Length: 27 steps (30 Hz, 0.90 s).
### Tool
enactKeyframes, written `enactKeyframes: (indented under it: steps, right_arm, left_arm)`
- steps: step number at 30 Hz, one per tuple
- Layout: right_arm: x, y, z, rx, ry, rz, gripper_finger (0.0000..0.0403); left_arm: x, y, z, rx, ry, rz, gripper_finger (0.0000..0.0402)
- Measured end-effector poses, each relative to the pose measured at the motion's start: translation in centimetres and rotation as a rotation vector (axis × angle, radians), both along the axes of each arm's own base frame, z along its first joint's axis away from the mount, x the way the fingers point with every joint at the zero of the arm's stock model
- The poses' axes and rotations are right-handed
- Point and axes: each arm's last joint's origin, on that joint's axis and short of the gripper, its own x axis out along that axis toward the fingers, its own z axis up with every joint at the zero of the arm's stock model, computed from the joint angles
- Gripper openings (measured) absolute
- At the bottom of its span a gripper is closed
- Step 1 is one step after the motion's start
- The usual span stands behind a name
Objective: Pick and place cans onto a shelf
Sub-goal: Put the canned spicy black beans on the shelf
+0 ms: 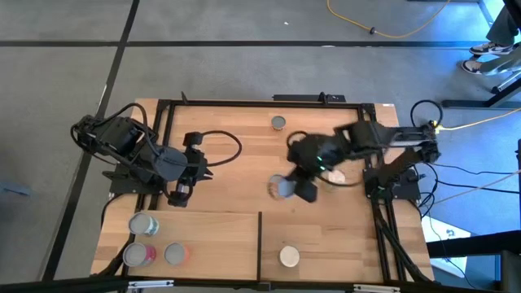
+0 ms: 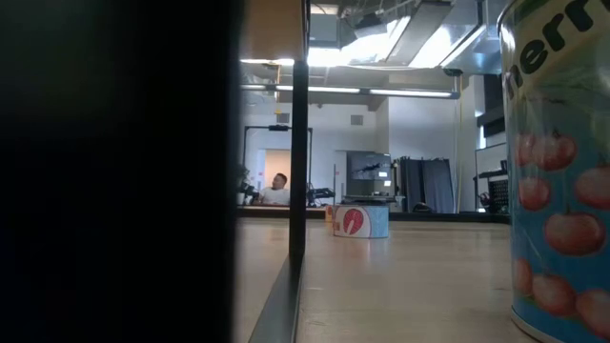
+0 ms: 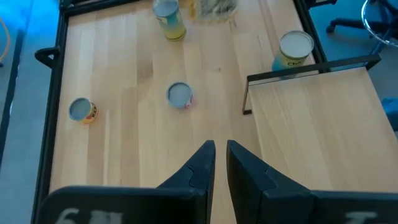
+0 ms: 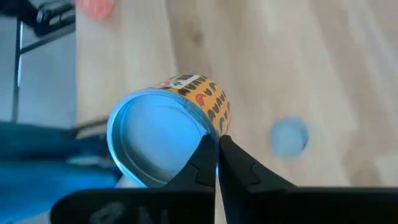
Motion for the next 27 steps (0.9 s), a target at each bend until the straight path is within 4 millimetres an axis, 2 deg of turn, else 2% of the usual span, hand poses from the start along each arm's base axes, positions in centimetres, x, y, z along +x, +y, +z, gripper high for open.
enactKeyframes:
  steps: [7, 14, 19, 24, 27]
  right_arm:
    - [4.9, -3.8, -2.1, -0.088, -0.085, 0.007, 0.0003]
    - [8.9, -7.4, -5.0, -0.2, -0.109, -0.082, 0.0003]
    - [10.5, -8.7, -6.4, -0.244, -0.123, -0.132, 0.0003]
    - [11.3, -9.5, -6.9, -0.308, -0.138, -0.199, 0.0003]
    - [12.0, -10.2, -8.0, -0.325, -0.117, -0.233, 0.0003]
  left_arm:
    - [0.0, 0.0, 0.0, 0.001, 0.0, 0.0, 0.0033]
    - [-0.2, 0.1, -0.2, 0.015, 0.035, -0.007, 0.0033]
    - [-0.7, 0.3, -0.6, 0.07, 0.099, -0.039, 0.0033]
    - [-0.9, 0.4, -0.7, 0.105, 0.122, -0.067, 0.0033]
    - [-0.9, 0.4, -0.7, 0.103, 0.122, -0.064, 0.0033]
